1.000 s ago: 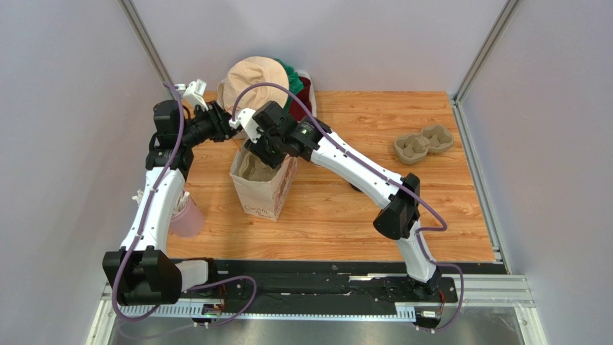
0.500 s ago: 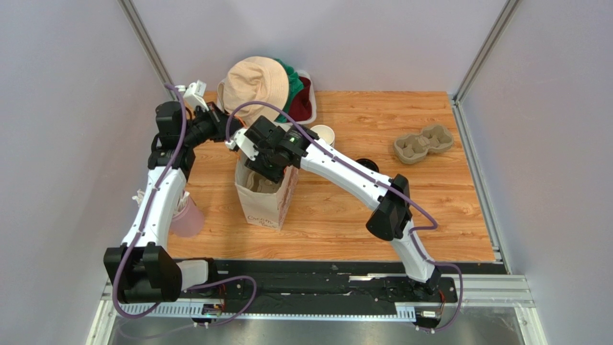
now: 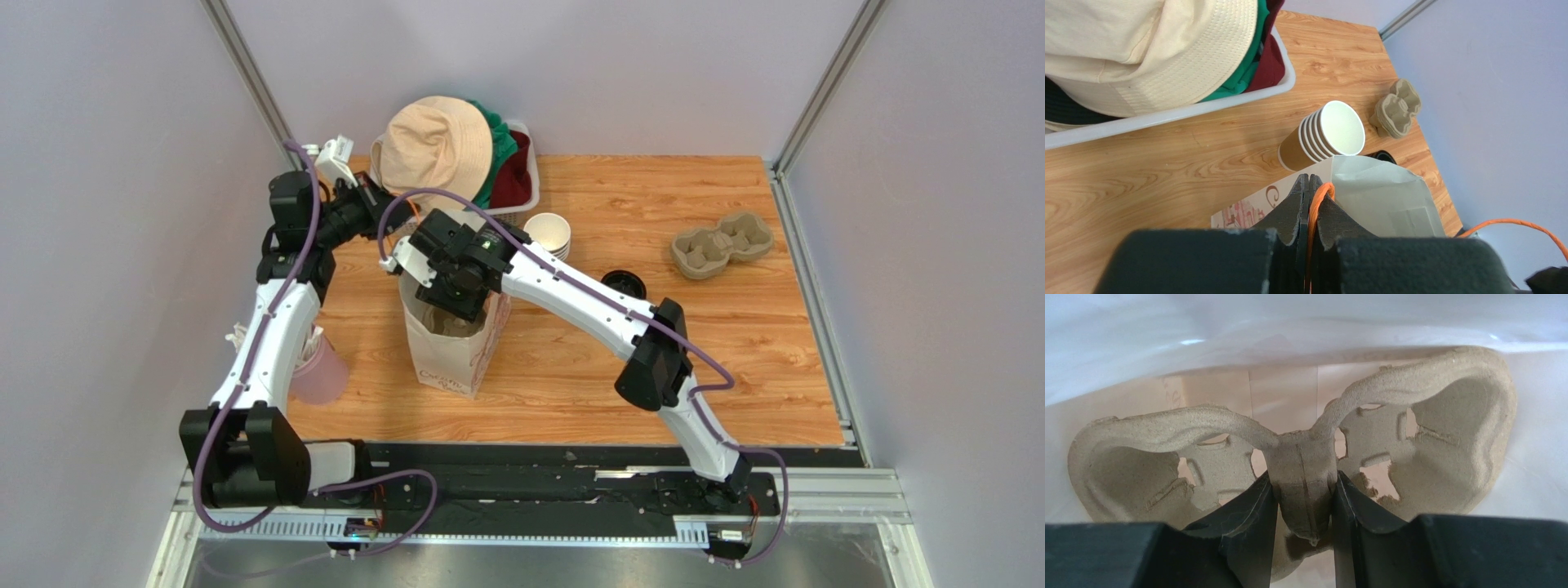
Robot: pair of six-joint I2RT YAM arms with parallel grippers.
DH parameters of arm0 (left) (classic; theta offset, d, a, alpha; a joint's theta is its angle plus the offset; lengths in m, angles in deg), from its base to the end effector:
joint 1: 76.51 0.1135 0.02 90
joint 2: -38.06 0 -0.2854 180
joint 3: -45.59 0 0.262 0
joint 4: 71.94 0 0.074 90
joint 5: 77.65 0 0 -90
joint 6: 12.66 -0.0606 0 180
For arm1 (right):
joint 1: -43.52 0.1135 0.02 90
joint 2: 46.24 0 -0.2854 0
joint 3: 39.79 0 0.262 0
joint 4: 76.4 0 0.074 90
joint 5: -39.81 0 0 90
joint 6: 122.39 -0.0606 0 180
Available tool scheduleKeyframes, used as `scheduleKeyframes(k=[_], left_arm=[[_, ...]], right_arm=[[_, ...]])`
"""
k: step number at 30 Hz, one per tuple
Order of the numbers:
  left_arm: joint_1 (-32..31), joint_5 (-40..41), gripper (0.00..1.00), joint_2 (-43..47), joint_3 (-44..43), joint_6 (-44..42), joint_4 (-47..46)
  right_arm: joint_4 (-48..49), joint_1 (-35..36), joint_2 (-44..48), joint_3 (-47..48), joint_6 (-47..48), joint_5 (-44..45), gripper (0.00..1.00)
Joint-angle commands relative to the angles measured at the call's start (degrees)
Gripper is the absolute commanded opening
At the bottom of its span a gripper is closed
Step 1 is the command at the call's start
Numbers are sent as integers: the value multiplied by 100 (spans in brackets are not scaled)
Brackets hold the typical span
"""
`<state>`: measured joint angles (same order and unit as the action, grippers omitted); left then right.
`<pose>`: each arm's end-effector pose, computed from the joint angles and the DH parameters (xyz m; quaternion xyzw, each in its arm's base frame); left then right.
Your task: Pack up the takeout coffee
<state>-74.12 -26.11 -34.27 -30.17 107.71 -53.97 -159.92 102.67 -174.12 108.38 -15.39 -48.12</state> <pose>0.3138 -0.0246 0.3706 -0.0172 0.7733 -0.3924 0.4977 0.2591 0.4295 0.3095 -0.5966 0.7683 0.0668 0.2223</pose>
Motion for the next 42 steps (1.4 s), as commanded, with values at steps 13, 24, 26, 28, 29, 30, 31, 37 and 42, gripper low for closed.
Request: scheduleKeyframes(k=[13, 24, 26, 28, 29, 30, 31, 37, 42], left_arm=[[42, -364, 0, 26, 100, 311, -736], [51, -645, 0, 123, 144, 514, -878], [51, -628, 0, 132, 152, 514, -877], [59, -584, 0, 106, 144, 496, -869], [51, -567, 0, 88, 144, 487, -860], [51, -558, 0, 79, 144, 479, -843], [51, -558, 0, 44, 144, 470, -851], [51, -531, 0, 27, 161, 452, -842], [51, -549, 0, 0, 161, 443, -834]], right_arm=[[-214, 35, -97, 113, 164, 126, 33], [-38, 17, -343, -134, 94, 690, 33], [-73, 17, -335, -143, 76, 629, 33], [-56, 17, -282, -213, 76, 541, 33], [-38, 26, -212, -231, 76, 514, 34], [-30, 26, -177, -248, 85, 497, 34], [-3, 17, -150, -248, 102, 488, 34], [49, 8, -1, -248, 146, 453, 64], [76, 26, 175, -187, 164, 356, 87]])
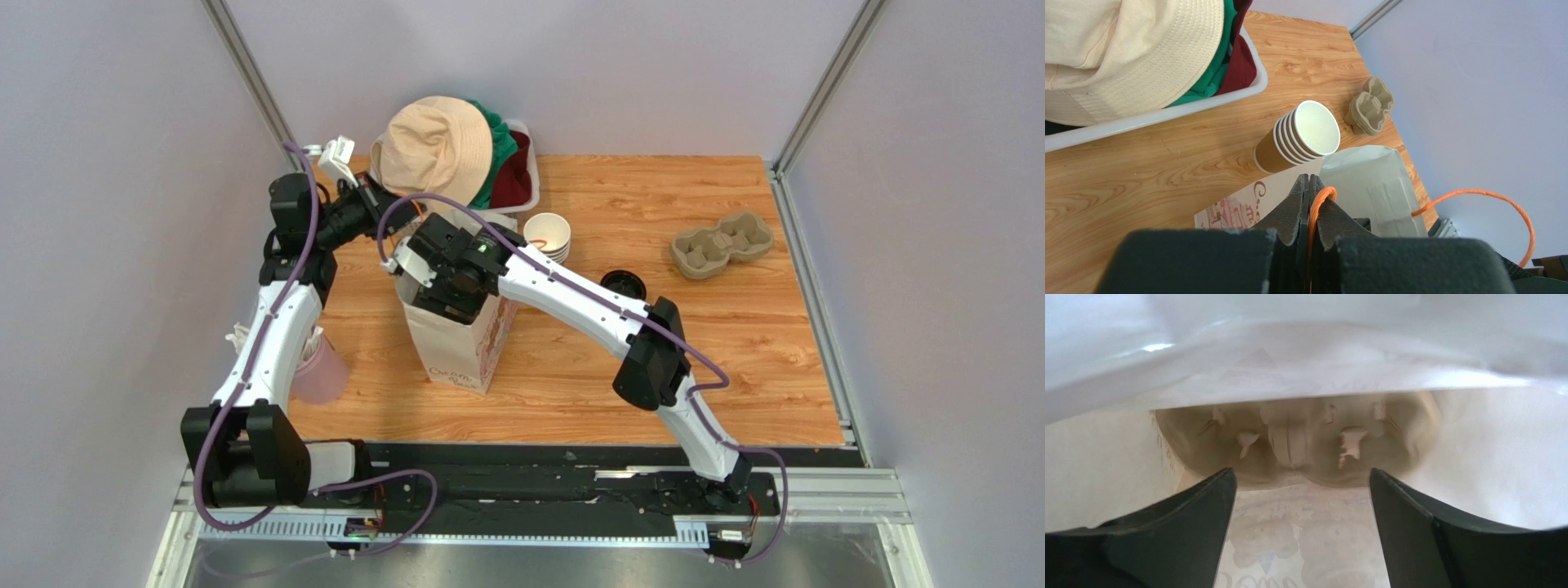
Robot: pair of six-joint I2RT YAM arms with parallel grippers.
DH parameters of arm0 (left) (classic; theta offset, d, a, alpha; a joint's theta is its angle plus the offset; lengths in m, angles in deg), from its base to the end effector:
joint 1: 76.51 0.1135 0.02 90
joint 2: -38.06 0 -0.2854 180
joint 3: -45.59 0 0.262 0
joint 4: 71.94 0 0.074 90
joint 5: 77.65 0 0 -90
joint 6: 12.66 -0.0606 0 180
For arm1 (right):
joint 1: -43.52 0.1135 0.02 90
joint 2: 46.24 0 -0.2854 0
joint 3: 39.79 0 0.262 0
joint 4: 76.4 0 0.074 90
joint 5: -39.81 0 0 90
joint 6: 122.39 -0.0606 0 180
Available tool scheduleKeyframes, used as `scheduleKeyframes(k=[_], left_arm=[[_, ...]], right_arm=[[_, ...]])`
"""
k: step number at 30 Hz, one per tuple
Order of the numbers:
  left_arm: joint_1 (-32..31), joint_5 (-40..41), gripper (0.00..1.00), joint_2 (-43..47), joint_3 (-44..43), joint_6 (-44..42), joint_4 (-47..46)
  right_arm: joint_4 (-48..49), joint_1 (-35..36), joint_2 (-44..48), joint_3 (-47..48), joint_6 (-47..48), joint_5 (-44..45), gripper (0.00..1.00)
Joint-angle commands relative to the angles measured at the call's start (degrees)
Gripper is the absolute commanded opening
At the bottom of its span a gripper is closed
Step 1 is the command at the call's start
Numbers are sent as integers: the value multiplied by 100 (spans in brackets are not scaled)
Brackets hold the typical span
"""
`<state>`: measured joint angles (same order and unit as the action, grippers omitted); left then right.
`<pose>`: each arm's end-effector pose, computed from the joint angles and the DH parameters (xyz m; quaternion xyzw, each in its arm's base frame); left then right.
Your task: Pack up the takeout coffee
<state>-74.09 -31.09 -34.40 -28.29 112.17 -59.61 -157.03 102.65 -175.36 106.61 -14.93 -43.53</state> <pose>0.3133 -0.0285 0.3698 -0.0055 0.7541 -0.4391 0.4883 0.2679 0.4345 0.2928 -0.5915 0.7707 0.0290 0.2351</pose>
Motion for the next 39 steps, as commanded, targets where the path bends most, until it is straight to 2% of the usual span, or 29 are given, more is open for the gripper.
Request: scheduleKeyframes(k=[1, 12, 24, 31, 34, 39], left_arm=[[49, -50, 0, -4, -35, -2, -278], [48, -86, 0, -13, -27, -2, -270], [40, -182, 0, -13, -149, -108, -112], [40, -226, 13, -57, -264, -248, 55], [48, -261, 16, -75, -395, -292, 204], [40, -297, 17, -57, -598, -371, 442]], right_arm=[[-213, 45, 352, 8, 118, -120, 92], [33, 46, 844, 140, 135, -296, 95], [675, 46, 1986, 289, 328, 55, 99], [570, 37, 2689, 263, 873, 117, 99], [385, 11, 3094, 9, 1076, -269, 99], [587, -112, 3867, -1177, 1252, -849, 99]])
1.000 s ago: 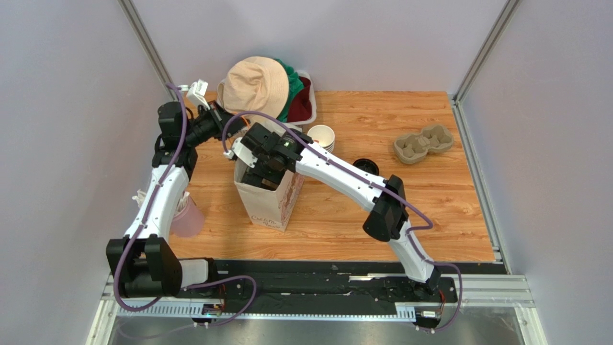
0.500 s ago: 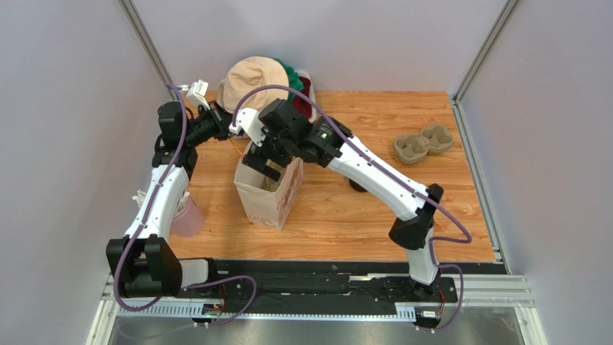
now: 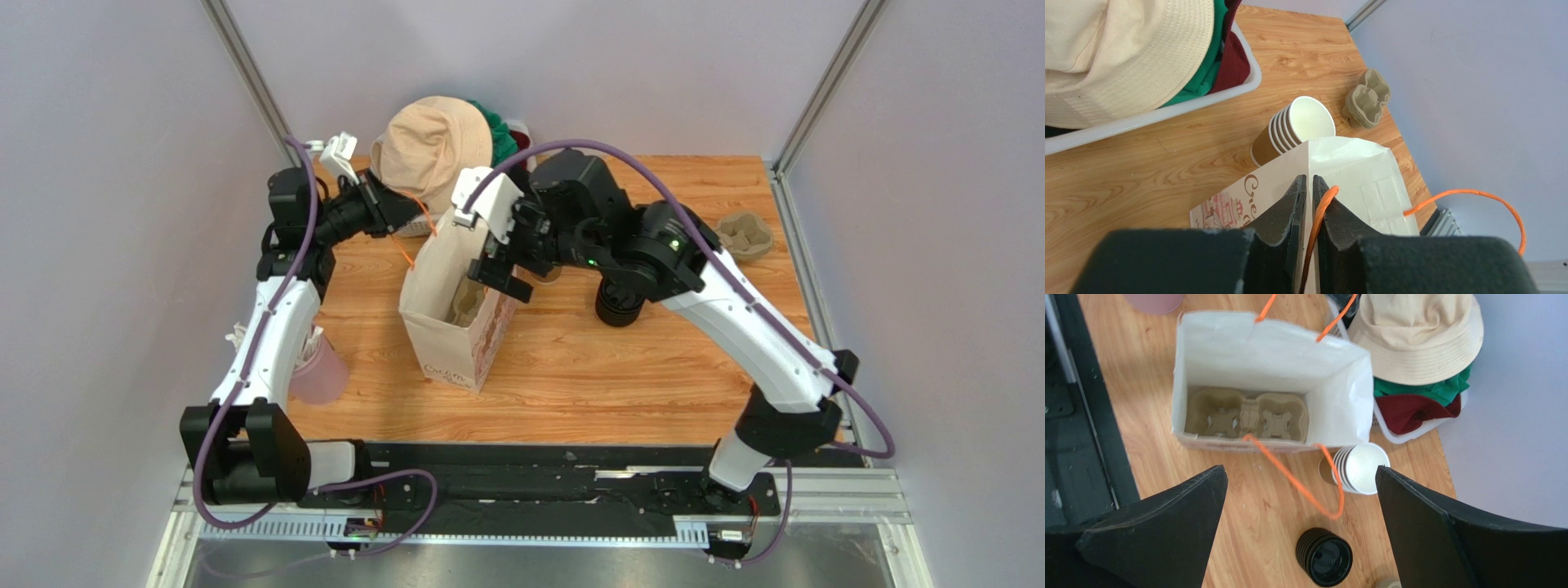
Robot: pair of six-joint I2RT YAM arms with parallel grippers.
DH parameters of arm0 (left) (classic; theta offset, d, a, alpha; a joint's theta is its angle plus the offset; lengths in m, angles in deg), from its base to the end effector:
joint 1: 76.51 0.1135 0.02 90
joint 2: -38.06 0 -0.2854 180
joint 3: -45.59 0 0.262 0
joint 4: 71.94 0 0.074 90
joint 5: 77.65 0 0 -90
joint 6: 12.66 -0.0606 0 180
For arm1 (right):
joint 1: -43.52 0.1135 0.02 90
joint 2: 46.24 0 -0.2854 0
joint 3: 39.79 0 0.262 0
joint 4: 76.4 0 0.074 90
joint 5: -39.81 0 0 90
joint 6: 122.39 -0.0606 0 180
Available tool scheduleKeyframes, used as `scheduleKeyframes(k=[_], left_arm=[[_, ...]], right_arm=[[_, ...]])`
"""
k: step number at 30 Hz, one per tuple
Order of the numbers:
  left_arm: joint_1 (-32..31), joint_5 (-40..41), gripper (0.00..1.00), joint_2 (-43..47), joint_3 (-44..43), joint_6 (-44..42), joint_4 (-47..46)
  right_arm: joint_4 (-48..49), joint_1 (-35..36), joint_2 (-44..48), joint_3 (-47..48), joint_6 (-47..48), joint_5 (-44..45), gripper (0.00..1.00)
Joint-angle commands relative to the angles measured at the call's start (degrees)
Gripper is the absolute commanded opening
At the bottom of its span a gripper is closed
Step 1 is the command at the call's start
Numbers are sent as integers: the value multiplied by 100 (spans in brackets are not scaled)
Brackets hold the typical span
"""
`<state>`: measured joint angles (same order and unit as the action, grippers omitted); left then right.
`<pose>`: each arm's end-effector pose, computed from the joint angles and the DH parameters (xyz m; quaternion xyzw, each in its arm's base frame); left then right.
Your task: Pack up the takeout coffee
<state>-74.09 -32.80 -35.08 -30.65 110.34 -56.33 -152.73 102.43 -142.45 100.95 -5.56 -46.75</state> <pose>0.3143 -0.0297 0.3755 0.0098 0.7591 -0.4412 0.4785 0.1849 0.2995 0.5101 -0.5835 0.6500 0.1091 0.4744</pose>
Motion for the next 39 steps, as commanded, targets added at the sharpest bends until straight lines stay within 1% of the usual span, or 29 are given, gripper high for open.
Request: scheduleKeyframes(k=[1, 4, 7, 9, 13, 17, 19, 20, 30, 33, 34, 35, 36, 38, 39], left_arm=[[40, -126, 17, 11, -371, -205, 141], [40, -144, 17, 11, -476, -276, 298], [49, -152, 16, 28, -511, -329, 431], [48, -152, 16, 46, -511, -346, 492], [49, -152, 16, 46, -529, -399, 563], [48, -161, 16, 46, -538, -425, 598], [40, -179, 16, 28, -555, -434, 659], [48, -179, 16, 37, -573, -469, 659], [40, -188, 15, -24, -590, -469, 659], [40, -214, 14, -86, -643, -425, 668], [22, -231, 13, -103, -652, -434, 694], [40, -223, 13, -104, -678, -434, 712], [40, -223, 13, -112, -696, -443, 738], [40, -214, 11, -104, -774, -495, 826], [40, -205, 11, -104, -801, -504, 861]], right_arm=[[174, -117, 655, -717, 332, -581, 98], [297, -170, 875, -1183, 489, -678, 97], [516, -205, 972, -1710, 674, -573, 94], [727, -275, 937, -1877, 745, -485, 90], [1218, -398, 823, -2194, 885, -353, 88], [1378, -591, 656, -2160, 964, -353, 83], [1379, -627, 629, -2116, 991, -379, 77], [1378, -618, 620, -2072, 1000, -379, 72], [1062, -618, 779, -1746, 1157, -503, 73], [1114, -609, 665, -1816, 1289, -476, 70], [1123, -618, 595, -1834, 1307, -520, 67], [1123, -618, 559, -1852, 1316, -555, 53], [1115, -609, 524, -1861, 1333, -590, 46], [1115, -618, 427, -1861, 1360, -687, 30], [1123, -618, 401, -1861, 1369, -696, 25]])
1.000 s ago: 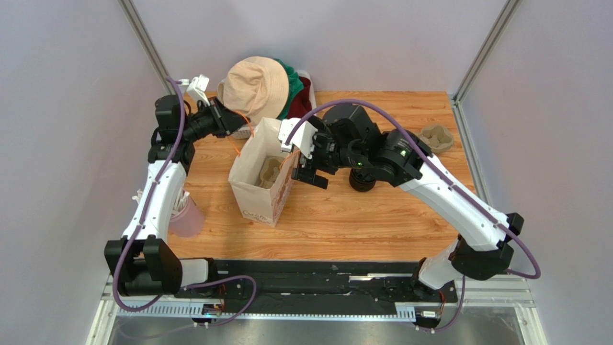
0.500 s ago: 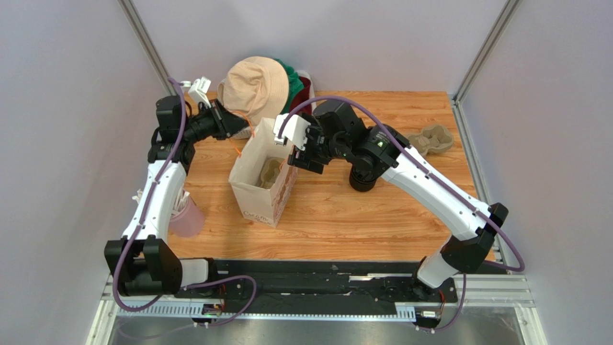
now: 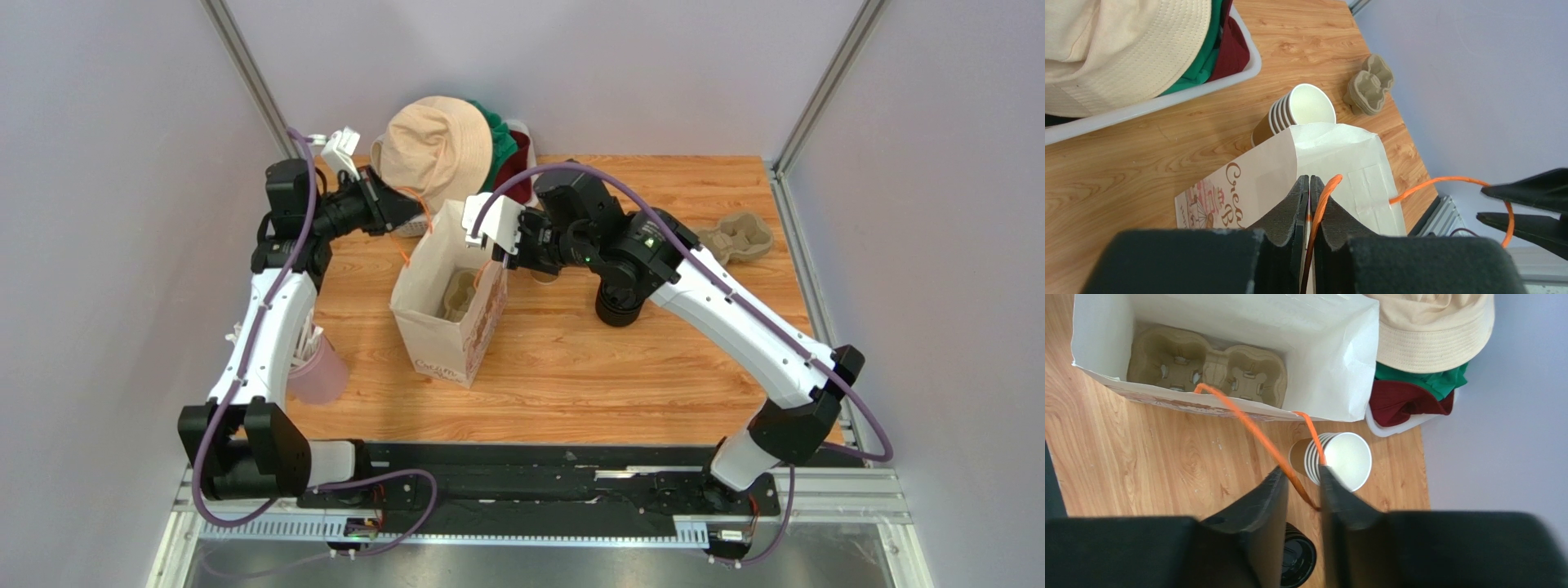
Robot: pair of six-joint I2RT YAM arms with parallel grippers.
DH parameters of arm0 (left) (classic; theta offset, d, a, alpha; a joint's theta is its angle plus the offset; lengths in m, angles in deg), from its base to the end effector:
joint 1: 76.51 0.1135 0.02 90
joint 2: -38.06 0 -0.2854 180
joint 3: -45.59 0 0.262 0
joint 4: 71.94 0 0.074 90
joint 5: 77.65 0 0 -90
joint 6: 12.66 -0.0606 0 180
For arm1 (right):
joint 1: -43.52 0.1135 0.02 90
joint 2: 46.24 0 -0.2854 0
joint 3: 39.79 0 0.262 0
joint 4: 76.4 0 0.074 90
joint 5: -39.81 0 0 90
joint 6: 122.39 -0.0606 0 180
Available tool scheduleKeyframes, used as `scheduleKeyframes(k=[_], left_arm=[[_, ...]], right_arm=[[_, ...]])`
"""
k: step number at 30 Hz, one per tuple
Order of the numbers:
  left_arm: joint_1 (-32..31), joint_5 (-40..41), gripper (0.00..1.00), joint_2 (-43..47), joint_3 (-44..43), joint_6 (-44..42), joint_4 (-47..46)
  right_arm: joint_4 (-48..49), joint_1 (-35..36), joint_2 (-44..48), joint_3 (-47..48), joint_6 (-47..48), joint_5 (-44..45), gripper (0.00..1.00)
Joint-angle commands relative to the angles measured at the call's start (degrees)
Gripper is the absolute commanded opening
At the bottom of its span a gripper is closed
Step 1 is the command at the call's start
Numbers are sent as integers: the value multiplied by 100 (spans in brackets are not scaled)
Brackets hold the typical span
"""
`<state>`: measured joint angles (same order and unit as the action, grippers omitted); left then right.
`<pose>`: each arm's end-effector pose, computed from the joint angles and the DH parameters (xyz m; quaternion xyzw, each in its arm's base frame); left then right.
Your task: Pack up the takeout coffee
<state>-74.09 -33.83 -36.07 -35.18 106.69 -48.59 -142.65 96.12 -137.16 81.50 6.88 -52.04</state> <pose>0.3148 -0.0305 0.3850 0.0231 0.7740 -0.4339 0.4607 0.2169 0.2869 0.4525 -0.6449 0.6140 0.0671 0.4501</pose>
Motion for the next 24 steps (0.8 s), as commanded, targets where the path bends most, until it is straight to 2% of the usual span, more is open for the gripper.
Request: scheduleKeyframes(k=[1, 2, 4, 7, 11, 16, 21, 24], left_arm=[[31, -102, 9, -5, -375, -148, 149], [31, -94, 8, -14, -436, -174, 184], [22, -59, 5, -57, -515, -227, 350], [-48, 3, 0, -215, -814, -446, 762], [-215, 56, 0, -655, -1839, -1025, 1484], [-224, 109, 0, -1086, -2887, -1255, 1994], [-452, 108, 0, -1007, -2819, -1334, 1969], [-558, 345, 0, -867, -2398, -1510, 1969]], right_arm=[[116, 22, -163, 102, 151, -158, 20], [107, 14, -172, 120, 152, -158, 10], [107, 14, -137, 137, 143, -167, 0], [81, 22, -32, 199, 73, -176, 0], [81, 22, 179, 365, -129, -79, 0], [-16, 92, 451, 410, -367, -175, 0], [98, 137, 663, 190, -560, -316, 0], [151, 137, 654, -90, -587, -369, 0]])
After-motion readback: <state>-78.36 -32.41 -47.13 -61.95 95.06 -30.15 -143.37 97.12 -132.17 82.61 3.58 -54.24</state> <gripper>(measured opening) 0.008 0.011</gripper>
